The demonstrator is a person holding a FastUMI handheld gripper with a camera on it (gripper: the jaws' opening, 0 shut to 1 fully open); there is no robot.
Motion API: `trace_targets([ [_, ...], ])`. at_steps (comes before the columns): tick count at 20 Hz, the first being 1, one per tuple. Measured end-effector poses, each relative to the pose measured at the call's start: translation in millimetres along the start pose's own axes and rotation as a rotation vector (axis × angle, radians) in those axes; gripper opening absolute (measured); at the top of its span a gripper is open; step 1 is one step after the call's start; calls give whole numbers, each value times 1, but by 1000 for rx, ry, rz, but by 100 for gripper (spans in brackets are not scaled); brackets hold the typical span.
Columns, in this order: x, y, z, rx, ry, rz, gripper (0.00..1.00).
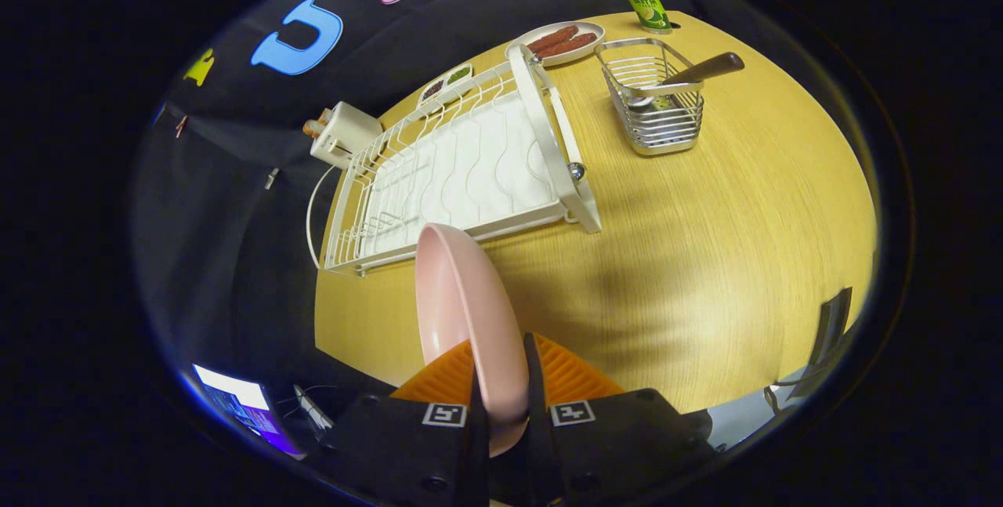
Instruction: Take the plate from the dish rack, then take the spoon from the basket and place it into the plate.
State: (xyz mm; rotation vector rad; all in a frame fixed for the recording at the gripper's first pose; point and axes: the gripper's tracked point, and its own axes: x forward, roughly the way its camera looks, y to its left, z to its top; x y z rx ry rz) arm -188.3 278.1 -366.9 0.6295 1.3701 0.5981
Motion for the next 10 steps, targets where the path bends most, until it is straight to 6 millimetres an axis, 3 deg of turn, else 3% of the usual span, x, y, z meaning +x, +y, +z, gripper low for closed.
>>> trace_targets([
  [4, 19, 4, -17, 37, 42, 67, 24],
  [7, 29, 2, -16, 82, 33, 83, 24],
  [10, 39, -24, -23, 15, 35, -8, 40],
])
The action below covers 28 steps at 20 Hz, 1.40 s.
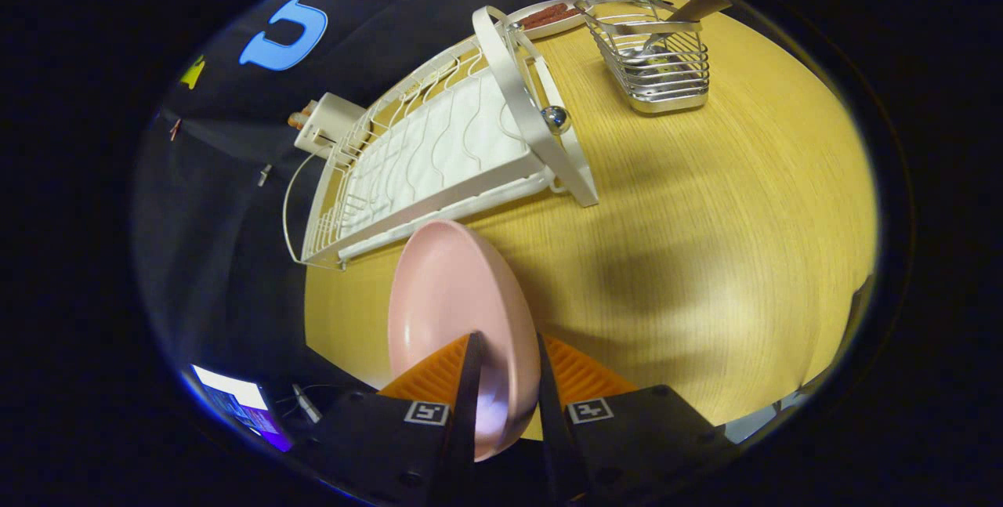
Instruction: Take the plate from the dish rack, then take the spoon from the basket and place it into the plate.
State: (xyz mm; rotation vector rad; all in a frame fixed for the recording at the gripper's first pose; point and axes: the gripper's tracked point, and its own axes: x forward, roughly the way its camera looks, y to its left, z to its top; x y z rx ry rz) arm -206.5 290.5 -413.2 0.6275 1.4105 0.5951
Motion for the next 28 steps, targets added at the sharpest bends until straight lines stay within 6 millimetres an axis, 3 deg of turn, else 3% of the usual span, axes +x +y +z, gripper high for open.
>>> trace_targets([
  [3, 1, -13, -1, -58, -16, -54, 45],
  [7, -2, -20, 3, -102, -38, -88, 61],
  [11, -32, -29, 22, -170, -118, -135, 80],
  [13, -59, -32, 42, -201, -200, -154, 82],
  [16, -105, -45, 94, -249, -392, -236, 82],
  [19, -133, -56, 140, -278, -553, -335, 82],
  [22, -138, -65, 170, -270, -613, -381, 80],
  [28, -113, -84, 208, -232, -680, -424, 78],
])
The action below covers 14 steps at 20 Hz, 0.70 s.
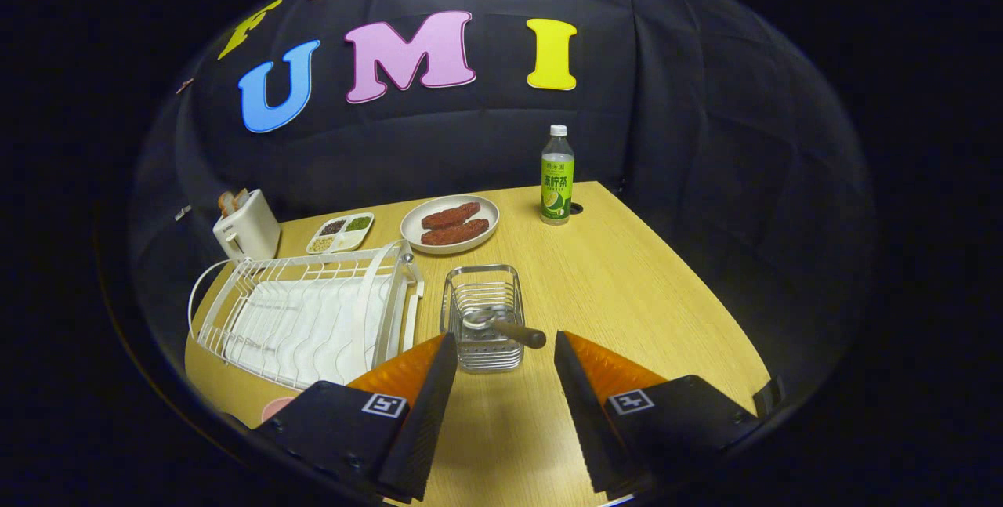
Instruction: Take the plate from the dish rack, then take the spoon from the basket and place it into the plate.
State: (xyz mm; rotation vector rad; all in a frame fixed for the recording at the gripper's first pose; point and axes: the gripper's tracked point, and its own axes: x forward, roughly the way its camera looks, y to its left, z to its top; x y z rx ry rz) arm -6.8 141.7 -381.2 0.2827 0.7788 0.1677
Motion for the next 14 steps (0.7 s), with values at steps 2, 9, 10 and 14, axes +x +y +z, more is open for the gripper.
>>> trace_targets([
  [2, 12, 1, 0, 14, -12, 3, 76],
  [9, 25, -1, 8, 55, -61, -22, 38],
  [10, 28, 2, 5, 44, -58, -17, 30],
  [14, 34, 14, 4, 44, -58, 15, 26],
])
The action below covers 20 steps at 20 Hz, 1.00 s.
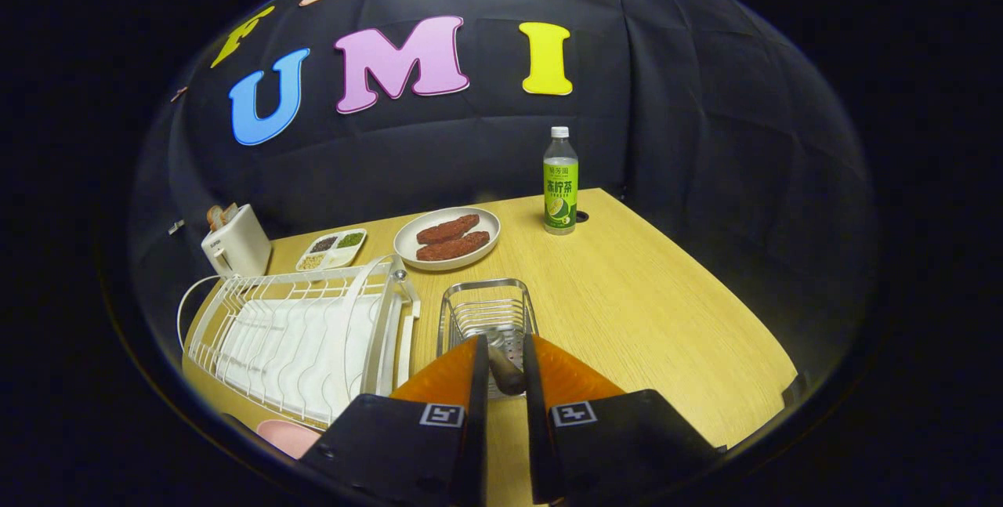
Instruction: Take the plate from the dish rack, then take the spoon from the basket and place it into the plate.
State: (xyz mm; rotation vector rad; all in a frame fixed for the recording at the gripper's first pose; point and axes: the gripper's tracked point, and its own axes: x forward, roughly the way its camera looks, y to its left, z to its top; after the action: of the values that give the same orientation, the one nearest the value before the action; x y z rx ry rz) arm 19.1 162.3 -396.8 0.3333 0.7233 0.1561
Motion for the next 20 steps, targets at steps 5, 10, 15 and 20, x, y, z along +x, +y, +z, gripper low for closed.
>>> trace_targets([
  [5, -3, -3, 12, -25, -9, -26, 10],
  [10, -14, -4, 36, -16, 1, -5, 8],
  [15, -59, 13, 72, -32, -23, 65, 8],
  [20, -138, 60, 83, -90, -37, 284, 8],
])
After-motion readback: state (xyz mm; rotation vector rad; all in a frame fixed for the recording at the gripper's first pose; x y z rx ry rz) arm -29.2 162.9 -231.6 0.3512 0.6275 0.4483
